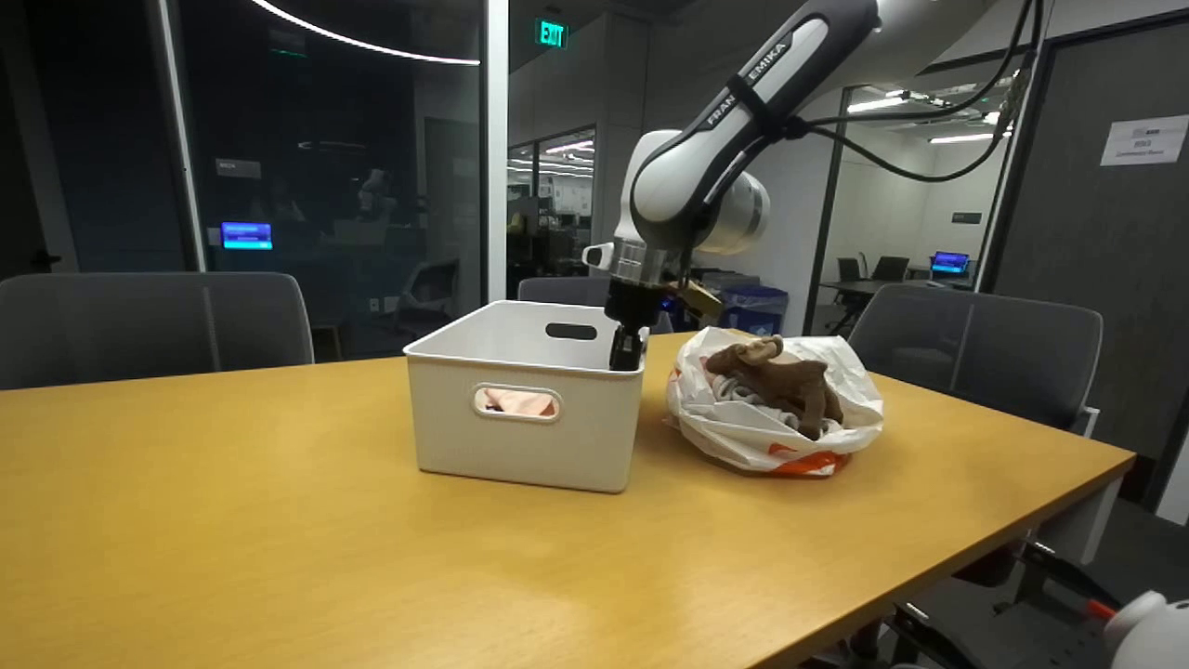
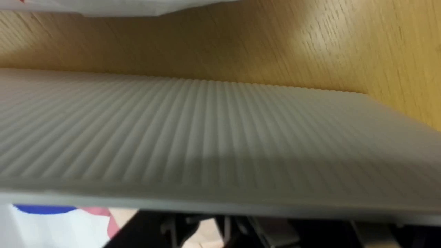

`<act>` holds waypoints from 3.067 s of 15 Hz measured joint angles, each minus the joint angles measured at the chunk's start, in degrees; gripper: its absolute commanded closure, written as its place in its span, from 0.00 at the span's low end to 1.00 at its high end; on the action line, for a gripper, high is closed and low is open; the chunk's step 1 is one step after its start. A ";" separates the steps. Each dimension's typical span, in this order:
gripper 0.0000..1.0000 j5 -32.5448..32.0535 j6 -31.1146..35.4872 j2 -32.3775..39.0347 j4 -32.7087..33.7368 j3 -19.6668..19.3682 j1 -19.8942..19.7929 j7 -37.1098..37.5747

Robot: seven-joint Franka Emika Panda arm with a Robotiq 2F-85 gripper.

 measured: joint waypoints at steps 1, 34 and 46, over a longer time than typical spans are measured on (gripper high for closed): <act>0.88 0.00 0.00 -0.03 0.22 0.00 -0.04 0.09; 0.93 -43.19 4.04 -73.03 -23.79 4.45 -0.51 51.97; 0.93 -19.83 3.91 -75.70 -43.07 -7.61 10.06 40.09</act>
